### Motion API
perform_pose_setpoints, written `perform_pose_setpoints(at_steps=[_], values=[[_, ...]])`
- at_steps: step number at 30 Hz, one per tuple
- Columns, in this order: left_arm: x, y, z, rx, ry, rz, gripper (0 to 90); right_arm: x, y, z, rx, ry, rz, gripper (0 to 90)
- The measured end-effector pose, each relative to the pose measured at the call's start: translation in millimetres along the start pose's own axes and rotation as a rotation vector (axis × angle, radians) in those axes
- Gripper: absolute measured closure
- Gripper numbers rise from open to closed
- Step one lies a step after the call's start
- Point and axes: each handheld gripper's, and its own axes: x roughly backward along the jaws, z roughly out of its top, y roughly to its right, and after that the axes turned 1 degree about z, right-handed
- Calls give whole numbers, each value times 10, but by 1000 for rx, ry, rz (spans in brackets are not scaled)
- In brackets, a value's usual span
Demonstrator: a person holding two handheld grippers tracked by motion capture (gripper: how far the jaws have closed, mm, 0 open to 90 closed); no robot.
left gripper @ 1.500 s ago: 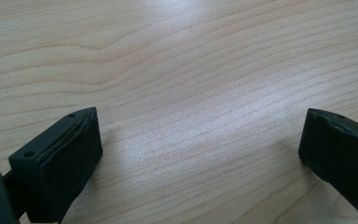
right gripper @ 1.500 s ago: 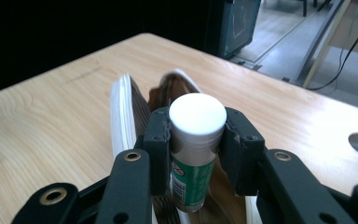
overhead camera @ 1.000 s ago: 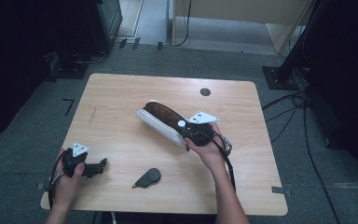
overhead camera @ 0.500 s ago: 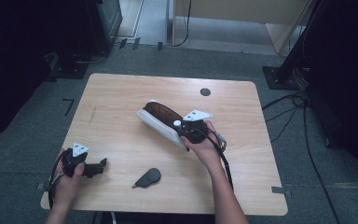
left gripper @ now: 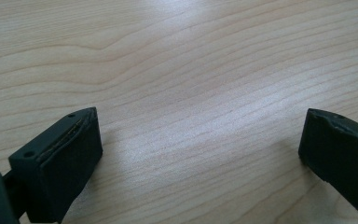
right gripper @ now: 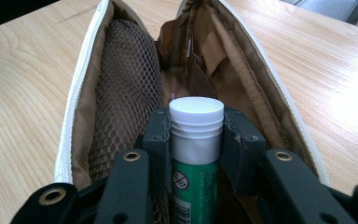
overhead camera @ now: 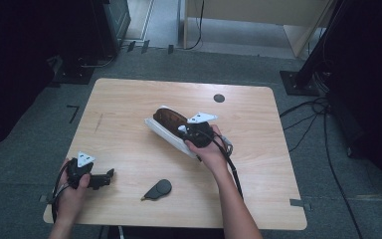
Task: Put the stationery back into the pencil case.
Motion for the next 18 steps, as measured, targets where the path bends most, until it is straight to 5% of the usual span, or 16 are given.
perform_pose_setpoints(at_steps=[18], values=[[0, 0, 0, 0, 0, 0, 0, -15, 6, -3, -20, 8, 18, 636]])
